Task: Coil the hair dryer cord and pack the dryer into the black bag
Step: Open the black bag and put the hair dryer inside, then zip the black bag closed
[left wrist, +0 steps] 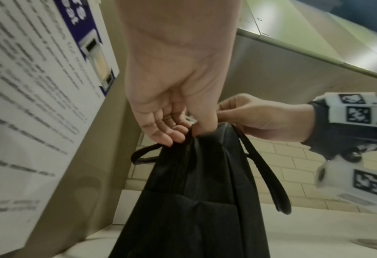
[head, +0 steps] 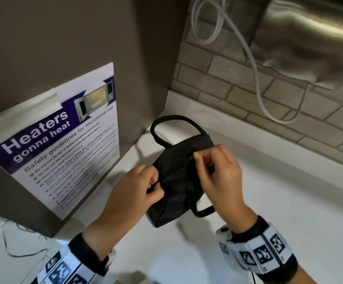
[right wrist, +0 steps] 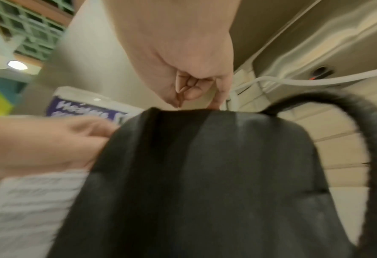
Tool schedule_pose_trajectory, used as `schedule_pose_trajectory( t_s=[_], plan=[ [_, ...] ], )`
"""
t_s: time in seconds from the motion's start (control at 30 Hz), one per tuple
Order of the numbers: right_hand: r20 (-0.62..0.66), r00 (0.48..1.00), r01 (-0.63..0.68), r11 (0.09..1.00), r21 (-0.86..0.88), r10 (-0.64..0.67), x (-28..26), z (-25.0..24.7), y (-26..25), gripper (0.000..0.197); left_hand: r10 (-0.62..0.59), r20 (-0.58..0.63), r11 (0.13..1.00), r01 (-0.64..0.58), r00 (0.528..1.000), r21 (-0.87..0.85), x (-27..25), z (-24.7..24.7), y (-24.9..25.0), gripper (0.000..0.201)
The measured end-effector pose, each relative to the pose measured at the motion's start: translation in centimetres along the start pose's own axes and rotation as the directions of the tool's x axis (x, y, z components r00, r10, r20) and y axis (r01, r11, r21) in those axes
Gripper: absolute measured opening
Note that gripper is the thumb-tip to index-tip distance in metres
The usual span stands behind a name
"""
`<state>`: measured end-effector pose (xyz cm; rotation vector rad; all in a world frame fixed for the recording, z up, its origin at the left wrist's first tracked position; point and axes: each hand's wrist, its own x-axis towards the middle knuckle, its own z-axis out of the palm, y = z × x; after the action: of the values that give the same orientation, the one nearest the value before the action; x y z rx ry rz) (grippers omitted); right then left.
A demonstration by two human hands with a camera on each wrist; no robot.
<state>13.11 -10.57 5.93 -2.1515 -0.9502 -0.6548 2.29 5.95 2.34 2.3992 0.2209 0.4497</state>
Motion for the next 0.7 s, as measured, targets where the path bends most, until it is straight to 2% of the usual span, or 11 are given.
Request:
schedule_pose_trajectory(
  t_s=[0.1, 0.17, 0.23, 0.3, 0.37, 0.5, 0.7],
  plan=[
    [-0.026, 0.999, -0.045, 0.999, -0.015, 0.045, 0.8, -0.7, 1.0, 0.012, 0.034, -0.001, 0.999, -0.034, 0.999, -0.018, -0.1, -0.6, 0.3, 0.009],
    [-0.012, 1.0, -0.012, 1.0, 0.009, 0.012, 0.7, -0.6, 0.6, 0.013, 0.095, -0.055, 0.995, -0.097, 0.994, -0.024, 0.4, -0.8, 1.3, 0.019],
    [0.001, 1.0, 0.019, 0.999, 0.04, -0.019, 0.4, -0.2, -0.4, 0.012, 0.163, -0.091, 0.986, -0.159, 0.982, 0.054, 1.2, -0.5, 2.3, 0.03],
    [0.014, 0.998, 0.059, 0.998, 0.027, -0.059, 0.0, 0.2, -1.4, 0.012, 0.2, -0.103, 0.976, -0.189, 0.974, 0.104, 2.1, 0.0, 2.9, 0.023],
    [0.039, 0.993, 0.113, 0.994, 0.003, -0.113, -0.6, 0.7, -2.0, 0.013, 0.19, -0.085, 0.975, -0.179, 0.978, 0.128, 2.7, 0.4, 3.0, 0.015],
    [0.093, 0.98, 0.184, 0.981, -0.062, -0.178, -1.4, 0.9, -1.6, 0.011, 0.202, 0.032, 0.94, -0.203, 0.979, 0.274, 3.3, 0.7, 3.3, 0.024],
    [0.055, 0.998, 0.021, 0.998, -0.065, -0.018, -0.8, 0.1, -1.2, 0.007, 0.271, -0.006, 0.905, -0.253, 0.963, 0.343, 3.5, 1.2, 4.6, 0.023]
  ],
)
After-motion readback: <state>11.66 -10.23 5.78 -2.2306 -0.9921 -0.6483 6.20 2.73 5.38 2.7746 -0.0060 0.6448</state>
